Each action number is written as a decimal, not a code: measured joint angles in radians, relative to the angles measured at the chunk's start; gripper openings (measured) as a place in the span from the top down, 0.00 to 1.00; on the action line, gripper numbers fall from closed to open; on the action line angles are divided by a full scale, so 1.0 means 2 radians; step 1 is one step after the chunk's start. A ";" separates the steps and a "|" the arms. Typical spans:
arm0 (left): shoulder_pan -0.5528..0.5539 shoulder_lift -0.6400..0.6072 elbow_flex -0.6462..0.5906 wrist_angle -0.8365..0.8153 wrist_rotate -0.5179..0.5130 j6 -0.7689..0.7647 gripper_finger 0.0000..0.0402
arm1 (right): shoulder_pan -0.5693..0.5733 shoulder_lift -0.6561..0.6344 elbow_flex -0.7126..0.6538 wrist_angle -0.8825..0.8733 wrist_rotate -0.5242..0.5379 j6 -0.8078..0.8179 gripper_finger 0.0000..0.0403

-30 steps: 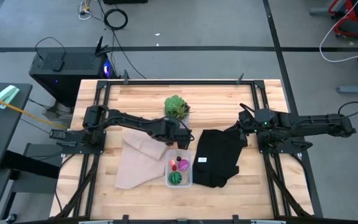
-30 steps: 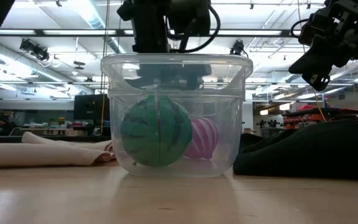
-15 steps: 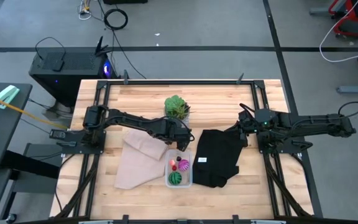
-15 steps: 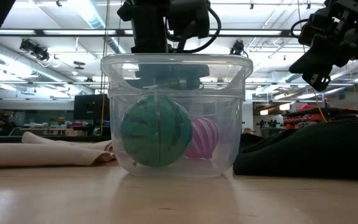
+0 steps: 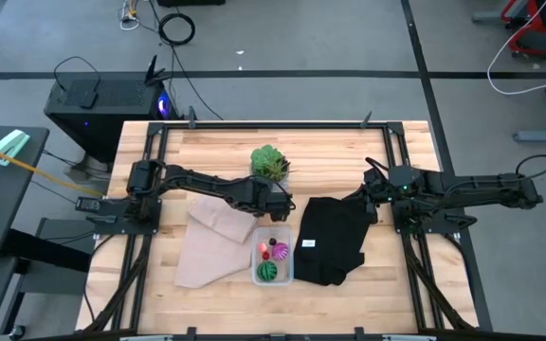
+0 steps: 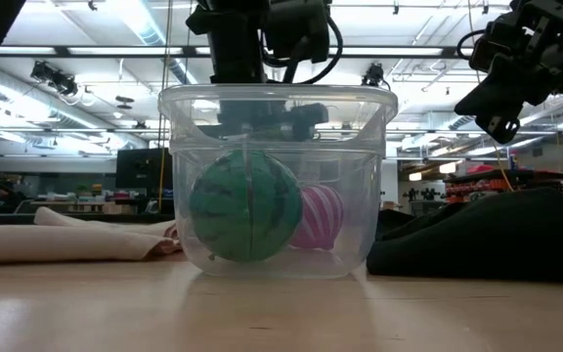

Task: Pick and placing Produce into tupperware
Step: Put the red apple into the transparent container

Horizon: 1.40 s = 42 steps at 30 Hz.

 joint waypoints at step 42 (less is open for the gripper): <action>0.007 0.031 0.000 0.069 -0.003 -0.064 0.01 | 0.001 0.000 0.000 0.010 -0.001 0.003 0.98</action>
